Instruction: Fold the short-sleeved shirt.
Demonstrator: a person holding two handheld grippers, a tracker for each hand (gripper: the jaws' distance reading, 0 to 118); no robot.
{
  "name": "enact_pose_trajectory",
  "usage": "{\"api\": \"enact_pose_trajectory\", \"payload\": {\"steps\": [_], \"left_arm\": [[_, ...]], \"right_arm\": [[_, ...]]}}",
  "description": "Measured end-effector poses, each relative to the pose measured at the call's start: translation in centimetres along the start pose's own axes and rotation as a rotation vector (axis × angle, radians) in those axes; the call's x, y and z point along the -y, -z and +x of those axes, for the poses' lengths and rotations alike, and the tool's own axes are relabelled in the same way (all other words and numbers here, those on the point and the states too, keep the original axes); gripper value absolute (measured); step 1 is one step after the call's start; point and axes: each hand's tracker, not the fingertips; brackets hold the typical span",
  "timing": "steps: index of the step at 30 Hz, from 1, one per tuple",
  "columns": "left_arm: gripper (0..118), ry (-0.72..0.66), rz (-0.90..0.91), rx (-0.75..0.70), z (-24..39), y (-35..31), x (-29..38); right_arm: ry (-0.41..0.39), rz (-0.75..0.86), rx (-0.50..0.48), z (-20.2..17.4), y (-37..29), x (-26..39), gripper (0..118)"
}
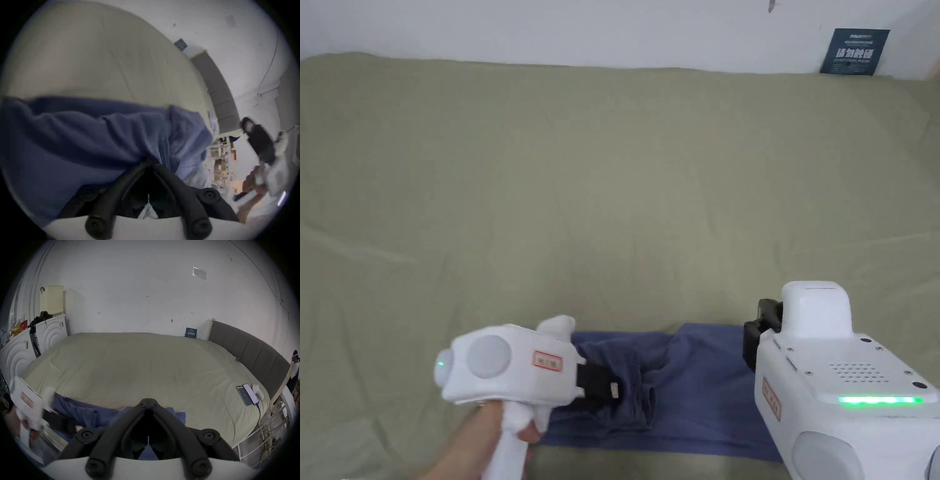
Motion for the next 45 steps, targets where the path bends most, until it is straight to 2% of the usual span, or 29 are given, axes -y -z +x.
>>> {"api": "enact_pose_trajectory", "payload": {"steps": [3, 5, 8, 11, 15, 19, 24, 27, 28, 29, 31, 32, 35, 39, 40, 41, 42, 43, 44, 45], "left_arm": [[0, -0.077, 0.052, 0.125, -0.7, 0.5, -0.1], [0, -0.067, 0.036, 0.118, -1.1, -0.2, 0.0], [0, -0.069, 0.019, 0.118, -1.3, -2.8, -0.3], [0, -0.028, 0.13, 0.171, -1.4, -8.6, 0.0], [0, 0.001, 0.231, 0.056, -4.0, -15.9, 0.4], [0, -0.039, 0.208, -0.11, -7.8, -17.9, 0.5], [5, -0.054, 0.152, 0.005, -10.0, -16.5, 0.8], [8, -0.05, 0.19, -0.027, -10.1, -15.4, 1.0], [21, -0.046, 0.189, -0.001, -10.3, -15.1, 0.9], [44, -0.053, 0.184, 0.029, -10.5, -14.7, 0.8], [113, -0.053, 0.161, 0.137, -10.9, -13.4, 0.4], [118, -0.059, 0.141, 0.172, -10.9, -12.9, 0.3], [118, -0.09, 0.127, 0.192, -11.4, -11.8, -0.5], [115, -0.142, 0.117, 0.365, -11.3, -10.2, -1.4], [105, -0.159, 0.107, 0.361, -11.0, -9.6, -1.6], [82, -0.145, 0.111, 0.34, -10.7, -9.3, -1.7], [38, -0.129, 0.116, 0.267, -10.4, -9.5, -1.5], [13, -0.122, 0.115, 0.138, -9.9, -9.6, -1.5], [13, -0.125, 0.12, 0.082, -9.7, -9.7, -1.3], [13, -0.129, 0.111, 0.126, -9.8, -10.0, -1.4]], "right_arm": [[-0.008, -0.011, -0.002, -0.1, 0.3, 0.2, 0], [-0.02, -0.017, -0.004, -0.4, 0.5, 0.2, 0], [-0.025, -0.02, -0.009, -0.9, 0.7, 0.0, 0], [-0.019, -0.009, -0.01, -1.2, 0.6, -0.4, 0], [-0.022, 0.009, -0.018, -1.9, 0.5, -1.0, 0], [-0.026, 0.024, -0.025, -2.6, 0.4, -1.1, 0], [-0.042, 0.01, -0.031, -3.0, 0.4, -0.8, 0], [-0.05, 0.0, -0.029, -3.1, 0.7, -0.6, 0], [-0.049, 0.002, -0.027, -3.1, 0.6, -0.6, 0], [-0.049, 0.004, -0.027, -3.1, 0.7, -0.6, 0], [-0.051, 0.011, -0.022, -3.1, 0.8, -0.6, 0], [-0.051, 0.011, -0.018, -3.2, 0.8, -0.7, 0], [-0.044, 0.008, -0.018, -3.2, 1.1, -0.8, 0], [-0.045, 0.002, -0.022, -3.3, 1.2, -0.8, 0], [-0.046, 0.002, -0.021, -3.4, 1.2, -0.8, 0], [-0.047, 0.001, -0.022, -3.4, 1.2, -0.7, 0], [-0.048, -0.002, -0.022, -3.4, 1.2, -0.8, 0], [-0.048, -0.009, -0.022, -3.4, 1.1, -0.9, 0], [-0.048, -0.011, -0.026, -3.4, 0.9, -1.1, 0], [-0.057, 0.002, -0.038, -3.5, 0.6, -1.2, 0]]}}
